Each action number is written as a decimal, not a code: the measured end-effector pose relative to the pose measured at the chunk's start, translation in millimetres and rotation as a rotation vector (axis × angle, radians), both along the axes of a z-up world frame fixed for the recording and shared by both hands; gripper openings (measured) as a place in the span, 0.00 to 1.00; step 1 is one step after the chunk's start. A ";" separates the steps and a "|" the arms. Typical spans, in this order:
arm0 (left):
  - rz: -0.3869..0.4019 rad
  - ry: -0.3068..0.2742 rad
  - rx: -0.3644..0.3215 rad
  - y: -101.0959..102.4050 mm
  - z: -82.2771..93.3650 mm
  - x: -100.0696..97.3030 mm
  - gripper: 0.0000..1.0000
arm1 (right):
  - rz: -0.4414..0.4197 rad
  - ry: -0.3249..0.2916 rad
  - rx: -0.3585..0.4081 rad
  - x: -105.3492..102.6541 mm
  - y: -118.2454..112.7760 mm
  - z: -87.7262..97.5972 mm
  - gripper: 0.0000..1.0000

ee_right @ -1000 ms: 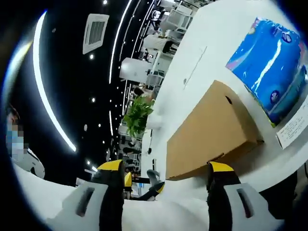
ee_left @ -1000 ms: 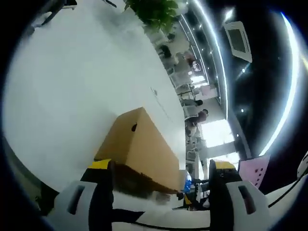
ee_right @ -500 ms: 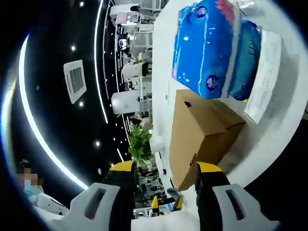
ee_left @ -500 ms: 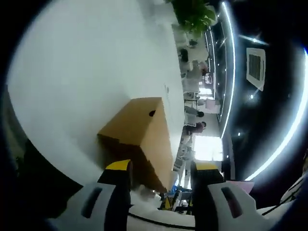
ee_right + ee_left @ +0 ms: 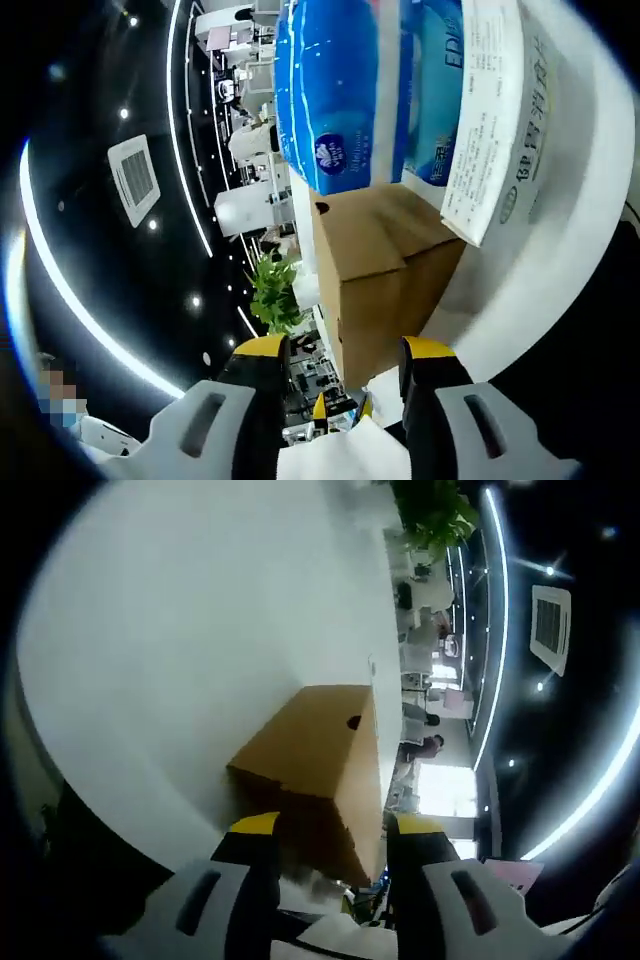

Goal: Operate the shoe box by opening the lid, removing the specified soft item, and placing it in the target area until the item is outside and the box remains undamaged.

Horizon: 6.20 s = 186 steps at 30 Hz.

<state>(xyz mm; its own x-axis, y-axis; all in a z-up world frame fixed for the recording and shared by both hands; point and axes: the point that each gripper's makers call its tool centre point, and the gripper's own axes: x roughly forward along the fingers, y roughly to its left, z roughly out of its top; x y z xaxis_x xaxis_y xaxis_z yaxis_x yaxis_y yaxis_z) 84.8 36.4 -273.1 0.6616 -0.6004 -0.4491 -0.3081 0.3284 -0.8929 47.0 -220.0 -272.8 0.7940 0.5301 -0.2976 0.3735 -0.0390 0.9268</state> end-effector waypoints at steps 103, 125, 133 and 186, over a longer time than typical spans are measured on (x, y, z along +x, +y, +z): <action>-0.315 -0.378 0.513 6.3 27.4 13.9 0.93 | 0.194 -0.302 -0.577 30.1 17.4 75.0 0.80; -0.520 -0.564 0.793 -1.7 58.0 37.9 0.91 | 0.651 -0.677 -1.304 65.0 19.3 100.9 0.85; -0.626 -0.535 0.915 4.7 25.6 35.5 0.80 | 0.915 -0.685 -1.452 59.0 22.6 57.8 0.89; -0.959 -0.596 1.021 -26.8 -32.2 34.7 0.54 | 1.065 -0.421 -1.540 58.3 11.7 -22.2 0.72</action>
